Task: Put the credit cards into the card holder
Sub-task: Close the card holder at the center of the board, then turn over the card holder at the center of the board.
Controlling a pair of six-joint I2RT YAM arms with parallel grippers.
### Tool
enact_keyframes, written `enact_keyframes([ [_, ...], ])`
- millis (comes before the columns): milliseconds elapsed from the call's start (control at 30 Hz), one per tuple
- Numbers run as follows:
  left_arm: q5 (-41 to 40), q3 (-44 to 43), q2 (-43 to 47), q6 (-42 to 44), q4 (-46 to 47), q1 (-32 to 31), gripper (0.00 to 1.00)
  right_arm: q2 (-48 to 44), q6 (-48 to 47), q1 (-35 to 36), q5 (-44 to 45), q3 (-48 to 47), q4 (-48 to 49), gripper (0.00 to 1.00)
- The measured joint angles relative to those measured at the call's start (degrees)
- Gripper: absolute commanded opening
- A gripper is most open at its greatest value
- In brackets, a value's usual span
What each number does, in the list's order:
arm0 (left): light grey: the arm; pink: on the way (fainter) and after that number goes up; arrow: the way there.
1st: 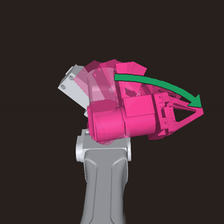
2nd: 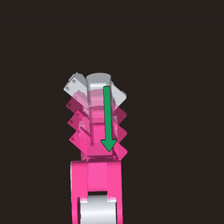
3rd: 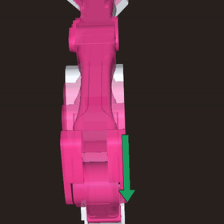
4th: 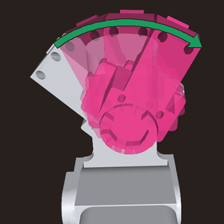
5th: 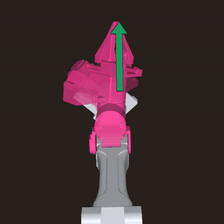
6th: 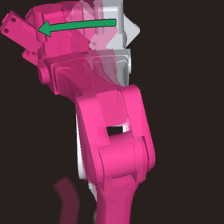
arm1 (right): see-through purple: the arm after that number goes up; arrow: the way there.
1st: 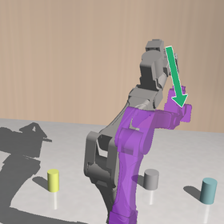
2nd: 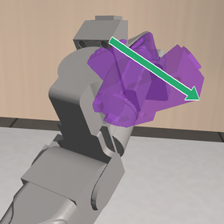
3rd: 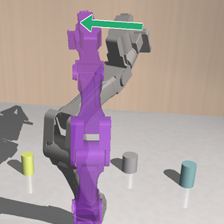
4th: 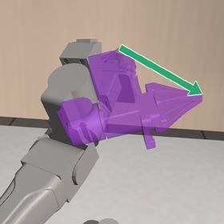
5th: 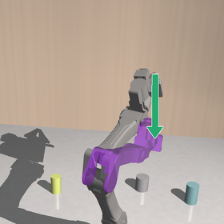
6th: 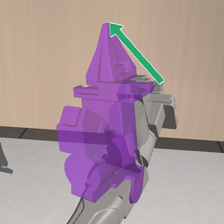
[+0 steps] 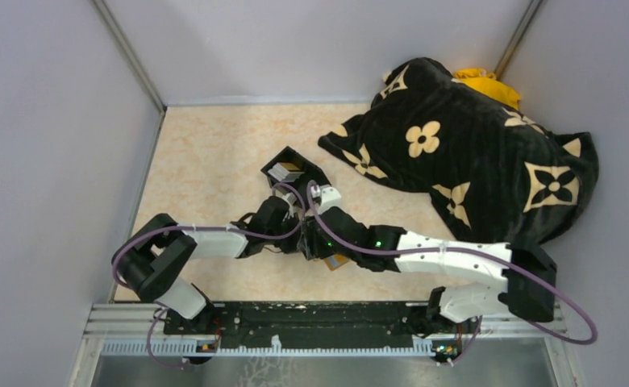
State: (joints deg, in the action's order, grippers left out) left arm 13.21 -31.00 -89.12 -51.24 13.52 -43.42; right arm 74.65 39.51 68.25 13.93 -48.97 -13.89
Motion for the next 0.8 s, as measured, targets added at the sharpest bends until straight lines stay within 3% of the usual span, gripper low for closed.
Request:
enact_keyframes([
  [133, 0.1, -0.2, -0.2, -0.2, 0.2, 0.0, 0.0, -6.5, -0.5, -1.6, 3.5, -0.1, -0.6, 0.48],
  [367, 0.1, -0.4, -0.5, -0.2, 0.2, 0.0, 0.0, -13.5, 0.8, -14.3, 3.7, 10.1, 1.5, 0.48],
  [800, 0.2, -0.7, -0.8, -0.2, 0.2, 0.0, 0.0, -12.9, 7.7, -27.0, -10.8, 27.4, 12.6, 0.55],
])
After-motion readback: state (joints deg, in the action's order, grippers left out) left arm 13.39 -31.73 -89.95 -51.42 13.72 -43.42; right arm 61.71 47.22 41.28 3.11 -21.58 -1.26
